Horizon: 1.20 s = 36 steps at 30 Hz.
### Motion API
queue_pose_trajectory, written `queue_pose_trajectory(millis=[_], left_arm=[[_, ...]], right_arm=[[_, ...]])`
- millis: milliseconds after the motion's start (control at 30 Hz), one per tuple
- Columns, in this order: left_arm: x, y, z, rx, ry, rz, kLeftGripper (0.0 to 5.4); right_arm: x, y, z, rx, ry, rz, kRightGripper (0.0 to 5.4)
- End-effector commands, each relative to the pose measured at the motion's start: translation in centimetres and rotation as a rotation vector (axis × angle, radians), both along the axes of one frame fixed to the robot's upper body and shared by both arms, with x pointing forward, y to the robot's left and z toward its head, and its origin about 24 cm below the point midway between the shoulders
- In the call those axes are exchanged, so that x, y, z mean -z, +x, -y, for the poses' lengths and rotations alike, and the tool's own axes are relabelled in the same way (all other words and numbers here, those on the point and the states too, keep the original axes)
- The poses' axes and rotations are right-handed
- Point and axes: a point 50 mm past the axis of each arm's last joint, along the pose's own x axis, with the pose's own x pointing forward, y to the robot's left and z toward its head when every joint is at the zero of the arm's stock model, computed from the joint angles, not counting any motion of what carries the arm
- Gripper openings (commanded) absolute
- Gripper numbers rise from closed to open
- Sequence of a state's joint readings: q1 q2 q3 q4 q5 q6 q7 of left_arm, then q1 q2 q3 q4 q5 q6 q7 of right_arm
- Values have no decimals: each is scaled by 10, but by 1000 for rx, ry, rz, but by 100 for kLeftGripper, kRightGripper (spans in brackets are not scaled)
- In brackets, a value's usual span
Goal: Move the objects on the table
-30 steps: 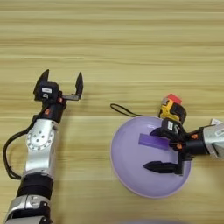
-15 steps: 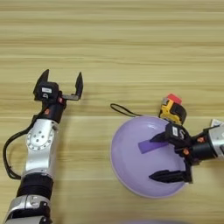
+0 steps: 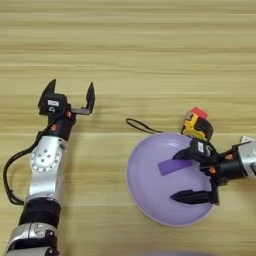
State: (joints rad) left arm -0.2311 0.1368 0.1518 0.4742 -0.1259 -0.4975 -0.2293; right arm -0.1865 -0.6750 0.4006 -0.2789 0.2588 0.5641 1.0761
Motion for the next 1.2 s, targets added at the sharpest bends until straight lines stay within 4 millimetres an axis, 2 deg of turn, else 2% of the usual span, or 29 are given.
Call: queue_pose_trajectory(millis=[33, 600, 900, 1200], left_arm=[[-3, 2, 0, 5, 5, 8, 540], [-2, 2, 0, 3, 2, 5, 540], [-1, 2, 1, 2, 2, 2, 540], [-3, 4, 1, 4, 3, 8, 540]], right_arm=[[-7, 5, 1, 11, 8, 35, 538], [11, 19, -3, 91, -67, 80, 538], [13, 6, 7, -20, -122, 46, 538], [8, -4, 9, -97, -90, -6, 538]])
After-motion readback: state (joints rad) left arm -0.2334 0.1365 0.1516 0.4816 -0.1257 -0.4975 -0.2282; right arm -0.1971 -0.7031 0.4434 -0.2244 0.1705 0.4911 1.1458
